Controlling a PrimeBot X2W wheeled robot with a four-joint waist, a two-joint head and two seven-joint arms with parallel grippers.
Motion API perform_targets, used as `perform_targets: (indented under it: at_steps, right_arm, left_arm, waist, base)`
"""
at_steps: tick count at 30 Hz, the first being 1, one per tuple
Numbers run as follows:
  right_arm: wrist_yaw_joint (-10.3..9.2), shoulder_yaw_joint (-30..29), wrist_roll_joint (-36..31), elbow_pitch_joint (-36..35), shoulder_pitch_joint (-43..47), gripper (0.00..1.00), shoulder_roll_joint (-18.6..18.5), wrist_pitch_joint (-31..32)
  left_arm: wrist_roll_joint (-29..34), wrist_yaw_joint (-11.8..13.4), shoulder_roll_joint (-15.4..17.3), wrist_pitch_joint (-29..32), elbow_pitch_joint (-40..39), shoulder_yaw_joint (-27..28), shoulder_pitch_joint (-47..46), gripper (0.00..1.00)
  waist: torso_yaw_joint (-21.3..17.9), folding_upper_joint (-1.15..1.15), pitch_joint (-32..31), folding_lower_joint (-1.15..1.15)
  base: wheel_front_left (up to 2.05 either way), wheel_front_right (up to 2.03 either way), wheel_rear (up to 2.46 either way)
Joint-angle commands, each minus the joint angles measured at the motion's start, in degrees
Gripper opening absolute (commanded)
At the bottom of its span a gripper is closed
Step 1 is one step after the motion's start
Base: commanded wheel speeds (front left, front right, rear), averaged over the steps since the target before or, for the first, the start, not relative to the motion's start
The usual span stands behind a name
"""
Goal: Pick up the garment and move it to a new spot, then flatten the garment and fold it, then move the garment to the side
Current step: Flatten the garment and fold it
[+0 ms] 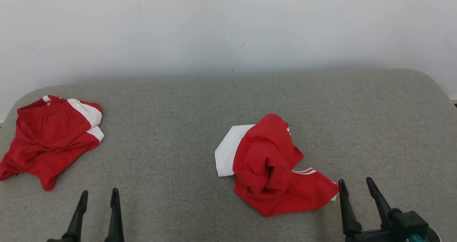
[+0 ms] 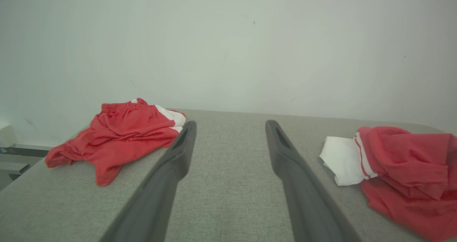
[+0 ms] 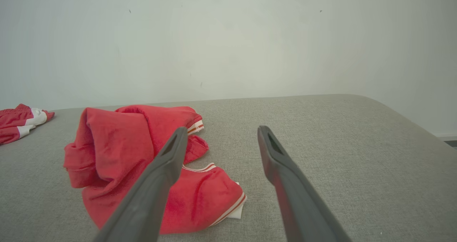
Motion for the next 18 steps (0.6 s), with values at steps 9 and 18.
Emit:
perform_targets:
  at_steps: [9,18]
  right_arm:
    - [-0.12,0.31,-1.89,2.23,-4.74,1.00,-0.62,1.79]
    - [-0.12,-0.01,-1.11,12.36,-9.21,1.00,-2.77,4.78]
  left_arm:
    - [1.17,-0.63,-0.77,-0.19,0.48,0.47,-0.74,1.00]
    - [1.84,-1.01,-1.35,-0.19,0.85,-0.11,-2.31,1.00]
  waist:
    - [0.54,0.00,0.69,0.00]
    - [2.36,0.00,2.85,0.00]
  base:
    - [0.00,0.00,0.00]
    - [0.00,0.00,0.00]
